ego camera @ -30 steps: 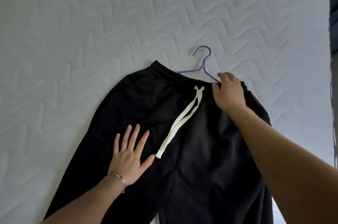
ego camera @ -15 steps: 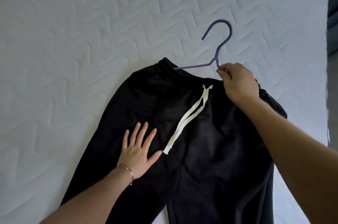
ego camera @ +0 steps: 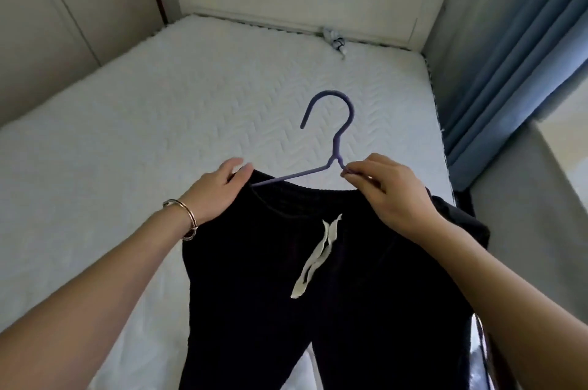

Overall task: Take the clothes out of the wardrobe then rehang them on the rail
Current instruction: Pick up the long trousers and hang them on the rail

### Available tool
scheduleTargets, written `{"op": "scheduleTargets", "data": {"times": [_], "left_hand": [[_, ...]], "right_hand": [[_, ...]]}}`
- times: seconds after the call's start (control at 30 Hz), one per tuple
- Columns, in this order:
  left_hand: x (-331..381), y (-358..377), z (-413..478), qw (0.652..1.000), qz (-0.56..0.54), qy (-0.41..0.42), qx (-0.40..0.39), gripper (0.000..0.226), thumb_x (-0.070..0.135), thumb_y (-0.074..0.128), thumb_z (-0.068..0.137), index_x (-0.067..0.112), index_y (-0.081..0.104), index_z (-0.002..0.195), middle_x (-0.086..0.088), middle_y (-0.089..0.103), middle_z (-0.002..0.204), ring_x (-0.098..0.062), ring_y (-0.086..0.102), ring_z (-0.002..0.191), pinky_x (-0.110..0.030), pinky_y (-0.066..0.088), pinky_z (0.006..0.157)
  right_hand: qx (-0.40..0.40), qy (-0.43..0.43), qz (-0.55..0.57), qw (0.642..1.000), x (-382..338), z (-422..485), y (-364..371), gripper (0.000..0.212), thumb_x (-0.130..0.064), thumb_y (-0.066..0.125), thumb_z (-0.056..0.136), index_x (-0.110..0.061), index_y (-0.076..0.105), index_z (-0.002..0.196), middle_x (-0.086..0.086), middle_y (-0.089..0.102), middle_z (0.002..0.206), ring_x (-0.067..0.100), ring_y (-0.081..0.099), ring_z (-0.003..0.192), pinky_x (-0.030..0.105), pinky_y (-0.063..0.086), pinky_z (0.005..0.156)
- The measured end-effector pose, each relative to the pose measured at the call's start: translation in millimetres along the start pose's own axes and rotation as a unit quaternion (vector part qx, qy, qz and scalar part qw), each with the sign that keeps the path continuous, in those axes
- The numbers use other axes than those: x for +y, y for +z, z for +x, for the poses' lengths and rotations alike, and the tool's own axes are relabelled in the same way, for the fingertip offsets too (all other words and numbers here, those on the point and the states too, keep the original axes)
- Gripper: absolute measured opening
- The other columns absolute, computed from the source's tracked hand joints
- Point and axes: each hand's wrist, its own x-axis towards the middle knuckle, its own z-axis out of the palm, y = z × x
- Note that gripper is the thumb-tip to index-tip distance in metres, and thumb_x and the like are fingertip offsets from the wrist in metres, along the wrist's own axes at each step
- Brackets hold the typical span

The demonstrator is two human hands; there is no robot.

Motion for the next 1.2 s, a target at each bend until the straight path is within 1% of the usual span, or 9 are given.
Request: {"op": "scheduleTargets", "data": {"times": [0.13, 0.23, 0.33, 0.47, 0.63, 0.77, 0.93, 1.1, 1.2], "left_hand": [[43, -69, -56, 0.996, 0.029, 0.079, 0.031, 0.038, 0.047, 0.036, 0.093, 0.021, 0.056, 0.073, 0.005, 0.055, 0.07, -0.016, 0.052, 0.071, -0.025, 0.037, 0.064], [66, -114, -112, 0.983, 0.021, 0.136, 0.124, 0.025, 0.04, 0.042, 0.093, 0.025, 0.054, 0.077, 0.006, 0.059, 0.075, -0.01, 0.054, 0.071, -0.021, 0.039, 0.062], [85, -156, -171, 0.967, 0.016, 0.167, 0.193, 0.011, 0.041, 0.046, 0.089, 0.036, 0.051, 0.081, 0.009, 0.061, 0.081, -0.006, 0.057, 0.075, -0.025, 0.044, 0.067], [93, -204, -233, 0.95, 0.071, 0.162, 0.258, 0.005, 0.036, 0.05, 0.089, 0.038, 0.047, 0.086, 0.017, 0.056, 0.082, 0.003, 0.052, 0.076, -0.006, 0.04, 0.065], [71, -251, -317, 0.895, 0.138, 0.099, 0.412, 0.033, 0.042, 0.043, 0.091, 0.015, 0.051, 0.108, 0.0, 0.058, 0.088, -0.019, 0.054, 0.081, -0.031, 0.04, 0.067], [46, -294, -394, 0.838, 0.201, 0.043, 0.506, 0.036, 0.041, 0.041, 0.092, 0.013, 0.048, 0.113, 0.005, 0.054, 0.082, -0.018, 0.052, 0.073, -0.032, 0.037, 0.062], [17, -361, -463, 0.819, 0.309, -0.034, 0.482, 0.026, 0.036, 0.043, 0.093, 0.015, 0.058, 0.088, -0.005, 0.062, 0.081, -0.025, 0.058, 0.076, -0.041, 0.047, 0.067], [-38, -418, -515, 0.857, 0.166, -0.041, 0.485, 0.02, 0.028, 0.049, 0.093, 0.019, 0.067, 0.092, 0.012, 0.055, 0.055, 0.0, 0.051, 0.054, -0.008, 0.037, 0.053], [-74, -453, -551, 0.854, 0.044, -0.036, 0.517, 0.011, 0.021, 0.057, 0.088, 0.023, 0.067, 0.084, 0.014, 0.061, 0.066, 0.002, 0.055, 0.065, -0.013, 0.039, 0.064]], "right_hand": [[0.005, -0.03, 0.043, 0.999, -57, -10, -59, 0.02, -0.026, 0.055, 0.091, -0.02, 0.071, 0.101, -0.007, 0.06, 0.086, 0.003, 0.053, 0.059, 0.025, 0.046, 0.069], [-0.015, -0.075, 0.06, 0.995, -99, -18, -98, 0.017, -0.026, 0.055, 0.091, -0.021, 0.07, 0.098, -0.009, 0.063, 0.083, 0.003, 0.055, 0.05, 0.011, 0.043, 0.057], [-0.012, -0.131, 0.087, 0.987, -150, -23, -129, 0.014, -0.026, 0.054, 0.092, -0.024, 0.068, 0.094, -0.01, 0.06, 0.069, 0.007, 0.05, 0.048, 0.016, 0.043, 0.056], [-0.015, -0.221, 0.107, 0.969, -224, -22, -140, 0.017, -0.025, 0.056, 0.091, -0.019, 0.07, 0.095, -0.011, 0.058, 0.064, 0.0, 0.05, 0.051, 0.014, 0.037, 0.058], [-0.061, -0.326, 0.135, 0.934, -331, -37, -122, 0.019, -0.026, 0.056, 0.091, -0.016, 0.071, 0.097, -0.01, 0.057, 0.063, -0.006, 0.05, 0.049, 0.005, 0.034, 0.05], [-0.106, -0.394, 0.193, 0.892, -419, -56, -104, 0.019, -0.027, 0.057, 0.09, -0.016, 0.072, 0.095, -0.011, 0.057, 0.061, 0.011, 0.043, 0.06, 0.023, 0.036, 0.059], [-0.154, -0.491, 0.222, 0.828, -542, -88, -54, 0.023, -0.023, 0.057, 0.09, -0.006, 0.072, 0.095, -0.008, 0.058, 0.063, -0.002, 0.046, 0.047, 0.007, 0.035, 0.052], [-0.21, -0.552, 0.217, 0.777, -650, -123, 16, 0.02, -0.026, 0.058, 0.089, -0.012, 0.072, 0.094, -0.006, 0.061, 0.067, -0.002, 0.05, 0.056, 0.015, 0.041, 0.06], [-0.271, -0.552, 0.243, 0.75, -703, -129, 42, 0.019, -0.026, 0.057, 0.089, -0.012, 0.068, 0.096, -0.003, 0.064, 0.077, 0.001, 0.056, 0.059, 0.013, 0.047, 0.059]]}}
